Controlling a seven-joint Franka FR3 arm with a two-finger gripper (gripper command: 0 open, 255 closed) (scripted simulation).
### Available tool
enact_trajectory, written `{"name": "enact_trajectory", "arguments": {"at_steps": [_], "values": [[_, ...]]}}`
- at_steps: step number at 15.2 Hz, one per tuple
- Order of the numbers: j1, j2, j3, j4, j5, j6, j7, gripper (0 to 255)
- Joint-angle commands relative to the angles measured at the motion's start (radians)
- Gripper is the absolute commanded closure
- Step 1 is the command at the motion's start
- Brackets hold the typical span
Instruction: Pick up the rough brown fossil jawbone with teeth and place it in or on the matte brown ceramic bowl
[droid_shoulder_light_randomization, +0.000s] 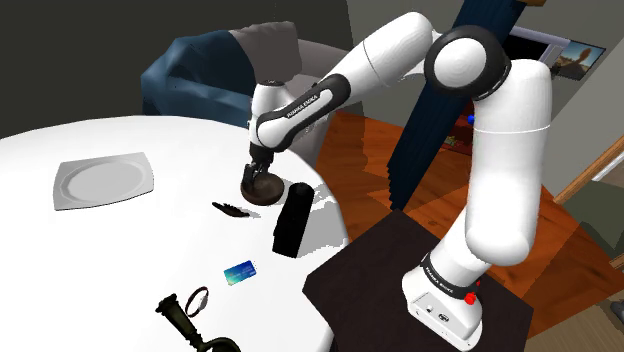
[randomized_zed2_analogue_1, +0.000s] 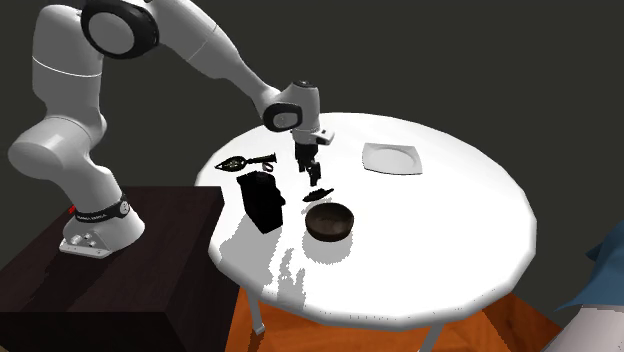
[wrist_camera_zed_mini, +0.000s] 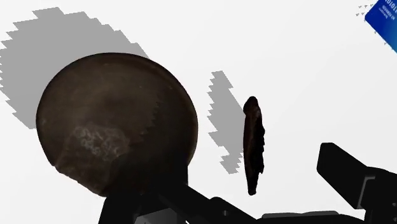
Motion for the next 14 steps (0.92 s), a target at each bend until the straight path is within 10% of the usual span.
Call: {"name": "enact_trajectory", "arguments": {"at_steps": [1, 14], "values": [[0.016, 0.075, 0.003, 0.057, -0.007, 0.012, 0.002, 0], [0.081, 0.41, 0.006, 0.345, -0.029, 0.034, -0.006, 0]]}}
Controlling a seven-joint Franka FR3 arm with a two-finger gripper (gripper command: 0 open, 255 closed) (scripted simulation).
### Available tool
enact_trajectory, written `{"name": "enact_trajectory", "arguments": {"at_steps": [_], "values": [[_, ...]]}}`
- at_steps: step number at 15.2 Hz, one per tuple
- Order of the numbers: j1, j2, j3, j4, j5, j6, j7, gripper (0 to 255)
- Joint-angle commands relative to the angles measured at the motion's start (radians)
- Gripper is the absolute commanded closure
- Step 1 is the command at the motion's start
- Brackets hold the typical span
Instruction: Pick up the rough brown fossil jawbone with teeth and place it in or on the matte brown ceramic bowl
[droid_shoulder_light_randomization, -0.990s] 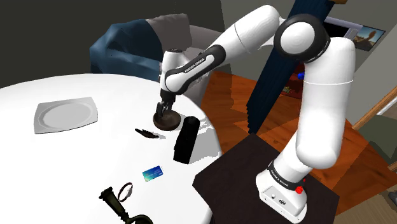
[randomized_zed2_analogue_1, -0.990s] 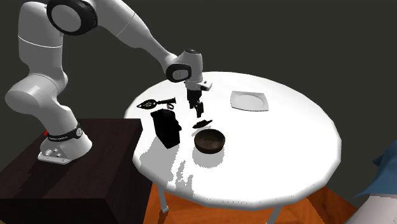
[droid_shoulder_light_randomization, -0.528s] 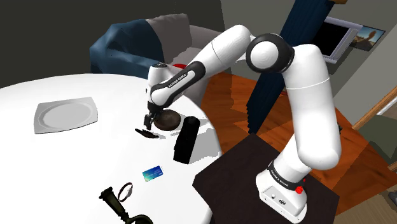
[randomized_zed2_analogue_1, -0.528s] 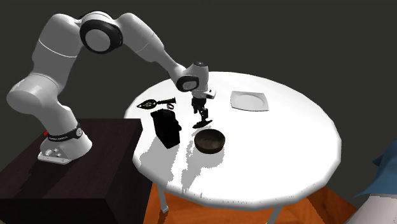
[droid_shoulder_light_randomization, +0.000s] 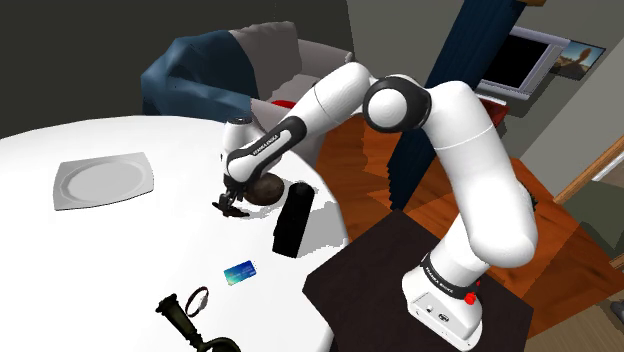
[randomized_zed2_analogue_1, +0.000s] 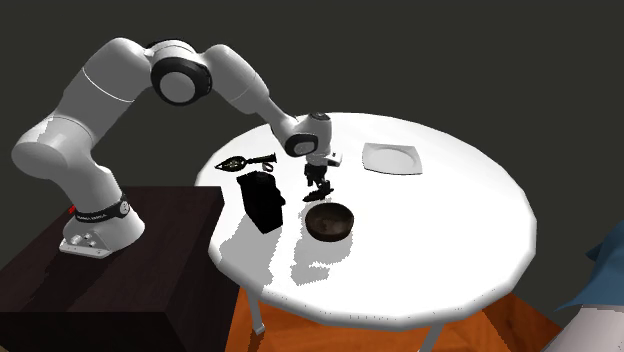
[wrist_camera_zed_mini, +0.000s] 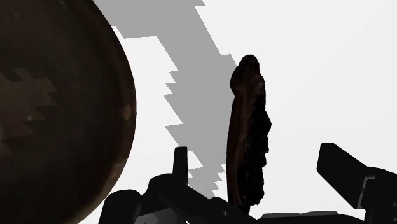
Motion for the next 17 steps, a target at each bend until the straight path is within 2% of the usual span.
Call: {"name": "enact_trajectory", "arguments": {"at_steps": [1, 10, 11, 17], "values": [[0.003, 0.025, -0.003, 0.015, -0.002, 0.011, 0.0, 0], [0.006, 0.044, -0.005, 0.024, -0.004, 0.02, 0.001, 0], [0.006, 0.044, -0.005, 0.024, -0.004, 0.02, 0.001, 255], [0.006, 0.044, -0.005, 0.024, -0.004, 0.02, 0.001, 255]]}}
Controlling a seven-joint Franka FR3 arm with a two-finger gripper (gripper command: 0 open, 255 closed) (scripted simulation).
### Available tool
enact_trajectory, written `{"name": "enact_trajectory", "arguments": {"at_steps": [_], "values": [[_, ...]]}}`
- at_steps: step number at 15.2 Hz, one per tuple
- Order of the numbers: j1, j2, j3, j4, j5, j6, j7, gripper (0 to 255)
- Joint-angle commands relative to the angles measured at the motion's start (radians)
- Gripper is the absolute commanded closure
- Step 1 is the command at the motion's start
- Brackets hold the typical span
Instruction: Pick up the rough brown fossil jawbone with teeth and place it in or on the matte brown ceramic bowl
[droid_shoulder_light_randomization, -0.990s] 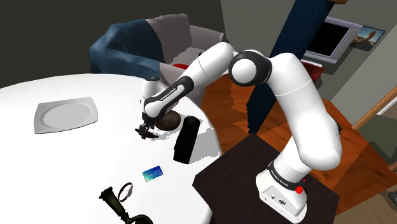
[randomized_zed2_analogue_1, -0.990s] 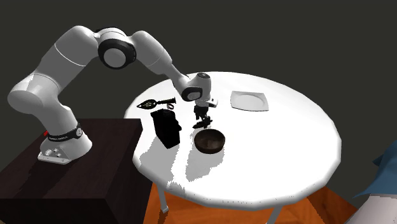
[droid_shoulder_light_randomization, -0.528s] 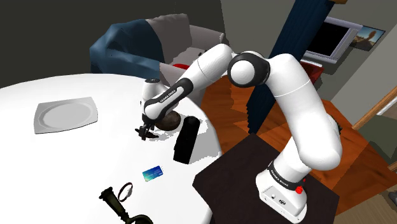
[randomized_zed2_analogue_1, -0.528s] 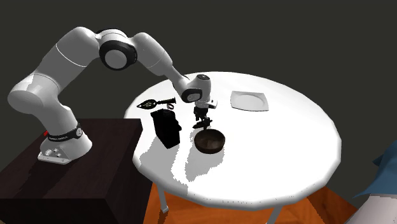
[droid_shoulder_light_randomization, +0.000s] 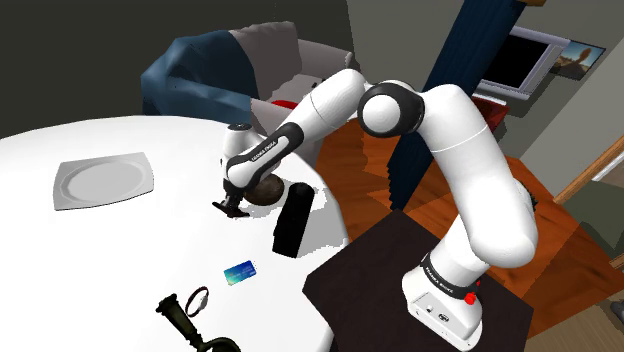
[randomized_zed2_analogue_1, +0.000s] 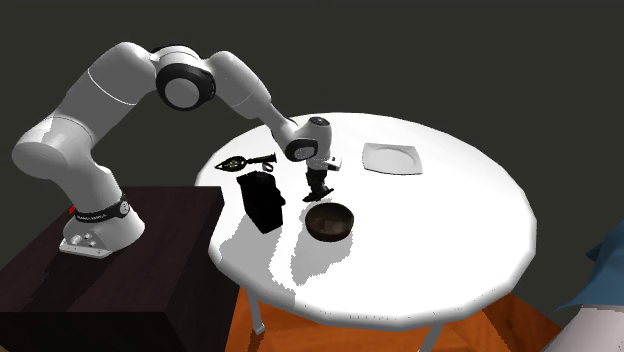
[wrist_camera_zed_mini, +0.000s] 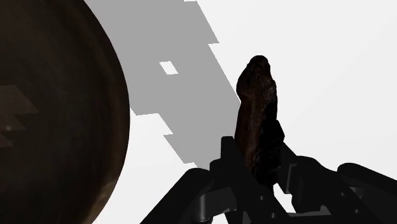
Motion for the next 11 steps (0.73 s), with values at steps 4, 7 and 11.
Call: {"name": "enact_trajectory", "arguments": {"at_steps": [4, 7, 11], "values": [[-0.001, -0.012, 0.001, -0.006, 0.001, -0.006, 0.0, 255], [-0.005, -0.047, 0.006, -0.022, 0.004, -0.024, 0.0, 255], [-0.01, -0.091, 0.011, -0.041, 0.008, -0.051, 0.0, 255]]}}
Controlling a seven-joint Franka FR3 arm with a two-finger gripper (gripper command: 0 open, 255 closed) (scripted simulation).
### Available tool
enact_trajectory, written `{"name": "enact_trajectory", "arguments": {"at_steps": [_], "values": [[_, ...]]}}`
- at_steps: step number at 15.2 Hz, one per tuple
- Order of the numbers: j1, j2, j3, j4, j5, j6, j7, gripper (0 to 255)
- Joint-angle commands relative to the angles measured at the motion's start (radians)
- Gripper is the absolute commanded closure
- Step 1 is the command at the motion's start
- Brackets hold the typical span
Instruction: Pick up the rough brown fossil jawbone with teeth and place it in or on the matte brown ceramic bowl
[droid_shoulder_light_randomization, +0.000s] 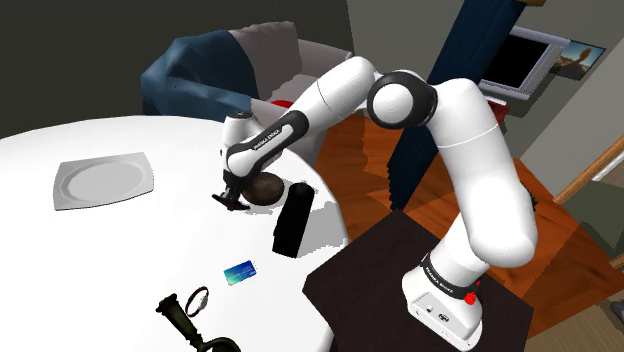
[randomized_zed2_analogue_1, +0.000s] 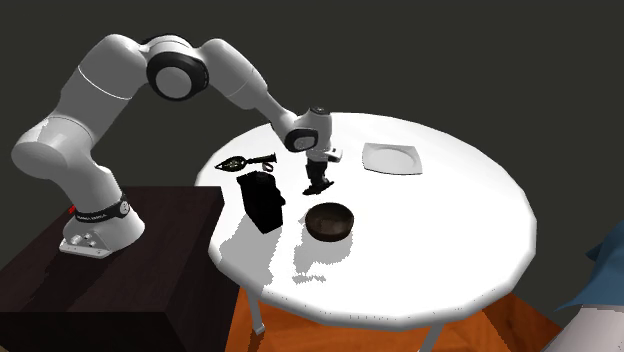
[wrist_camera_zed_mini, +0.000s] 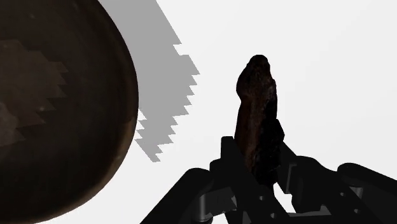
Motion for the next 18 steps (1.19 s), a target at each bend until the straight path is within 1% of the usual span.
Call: {"name": "enact_trajectory", "arguments": {"at_steps": [1, 15, 18], "values": [[-0.002, -0.022, 0.003, -0.007, 0.002, -0.015, 0.001, 255], [-0.017, -0.161, 0.022, -0.039, 0.021, -0.122, -0.002, 255], [-0.072, -0.174, 0.017, -0.063, 0.028, -0.115, -0.064, 255]]}}
